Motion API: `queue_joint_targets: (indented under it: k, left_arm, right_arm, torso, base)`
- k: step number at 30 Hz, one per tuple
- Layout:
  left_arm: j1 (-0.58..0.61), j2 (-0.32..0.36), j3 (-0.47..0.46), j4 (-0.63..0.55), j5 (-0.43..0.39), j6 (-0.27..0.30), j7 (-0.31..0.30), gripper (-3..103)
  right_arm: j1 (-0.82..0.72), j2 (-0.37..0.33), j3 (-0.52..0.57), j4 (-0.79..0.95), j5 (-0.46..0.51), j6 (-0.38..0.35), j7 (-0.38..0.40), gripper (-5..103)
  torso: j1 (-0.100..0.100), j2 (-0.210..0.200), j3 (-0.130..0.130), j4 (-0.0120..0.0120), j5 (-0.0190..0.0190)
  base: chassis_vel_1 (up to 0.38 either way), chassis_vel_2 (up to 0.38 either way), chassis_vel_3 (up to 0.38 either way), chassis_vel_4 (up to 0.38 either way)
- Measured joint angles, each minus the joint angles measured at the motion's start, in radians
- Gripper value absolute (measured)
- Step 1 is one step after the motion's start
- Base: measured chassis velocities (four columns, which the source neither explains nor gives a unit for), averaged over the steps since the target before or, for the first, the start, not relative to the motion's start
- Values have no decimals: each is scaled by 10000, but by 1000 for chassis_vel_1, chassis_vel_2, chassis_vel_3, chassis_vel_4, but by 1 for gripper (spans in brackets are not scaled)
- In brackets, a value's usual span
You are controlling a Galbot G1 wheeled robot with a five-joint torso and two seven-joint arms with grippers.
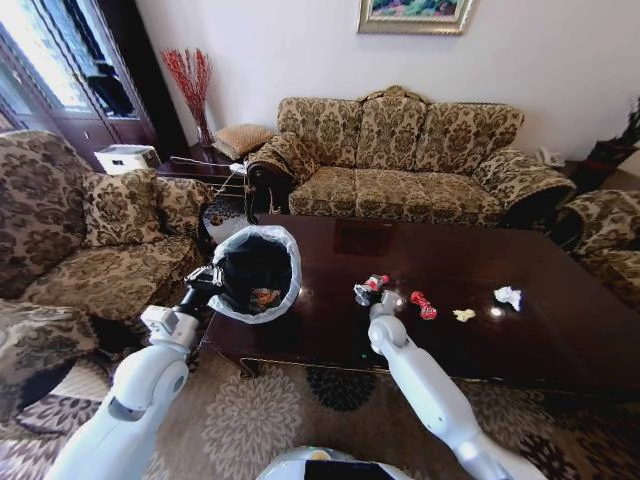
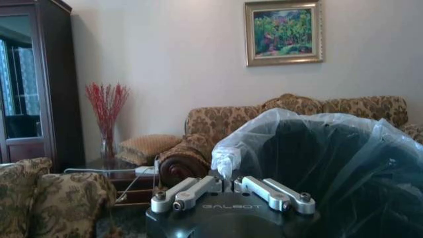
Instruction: Move to the front of the table and place the trash on the table into the trash bin.
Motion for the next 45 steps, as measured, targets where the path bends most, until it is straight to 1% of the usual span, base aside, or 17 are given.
queue_joint_targets:
  k: [4,8,10,13,17,21,25,26,28,29,32,33,35,37,40,41,45]
  left_arm:
    - [-32,-13,-12,68,-10,-17,0,4]
    - [-97,-44,-12,109,-13,-33,2,4]
    - [-99,-55,-9,111,-14,-33,2,4]
    - [-98,-88,-8,122,-14,-57,4,4]
    - [-96,-91,-8,128,-14,-81,16,4]
    - [-97,-96,-6,127,-14,-93,19,4]
    - [-65,-136,53,124,26,-97,45,4]
    - [-65,-136,53,124,26,-97,45,4]
    - [-65,-188,139,126,116,-97,54,4]
    - [-65,-188,139,126,116,-97,54,4]
    - [-11,-221,157,99,158,-63,55,4]
    - [-11,-221,157,99,158,-63,55,4]
    - [1,-213,157,76,170,-28,48,4]
    - [6,-207,158,61,170,-16,51,4]
    - [16,-185,124,64,169,17,33,4]
    - [16,-185,124,64,169,17,33,4]
    - [-6,-230,70,83,138,44,-12,4]
  right_arm:
    - [19,25,-71,-173,49,-66,8,90]
    - [4,88,-2,-448,62,-57,20,68]
    - [5,90,14,-489,45,-30,21,68]
    - [-13,8,-14,-453,-113,46,40,53]
    - [-15,-182,-76,-125,-289,119,99,47]
    - [-12,-741,-248,952,-891,307,168,37]
    - [303,-1905,-709,3224,-1348,278,-218,27]
    - [303,-1905,-709,3224,-1348,278,-218,27]
    - [989,-2989,-1093,5130,-1382,179,-1140,21]
    - [989,-2989,-1093,5130,-1382,179,-1140,21]
    - [2335,-3677,-1934,6305,-756,57,-2126,11]
    - [2335,-3677,-1934,6305,-756,57,-2126,11]
    - [3503,-3817,-2790,6686,-113,17,-2289,8]
    - [4171,-3779,-3317,6812,222,14,-2349,8]
    - [5469,-3351,-4862,6900,733,35,-2424,8]
    - [5469,-3351,-4862,6900,733,35,-2424,8]
    - [5780,-2909,-6295,6765,626,54,-2489,7]
  torso:
    - [-1,0,0,-1,1]
    - [0,0,0,-3,3]
    - [0,0,0,-2,1]
    - [-1,0,0,0,2]
    - [-1,0,0,-2,3]
    - [0,0,0,-1,3]
    - [-1,0,-2,-2,2]
    - [-1,0,-2,-2,2]
    - [-1,0,-2,-3,0]
    - [-1,0,-2,-3,0]
    - [-2,0,-2,0,5]
    - [-2,0,-2,0,5]
    - [-2,0,-2,-2,1]
    - [-1,0,-2,1,-1]
    - [-1,0,-1,4,-2]
    - [-1,0,-1,4,-2]
    - [-1,0,-1,-1,0]
  base:
    - [0,0,0,0]
    - [0,0,0,0]
    - [0,0,0,0]
    - [0,0,0,0]
    - [0,0,0,0]
    - [0,0,0,0]
    - [0,0,0,0]
    - [0,0,0,0]
    - [0,0,0,0]
    - [0,0,0,0]
    - [0,0,0,0]
    - [0,0,0,0]
    - [0,0,0,0]
    - [0,0,0,0]
    - [0,0,0,0]
    - [0,0,0,0]
    - [0,0,0,0]
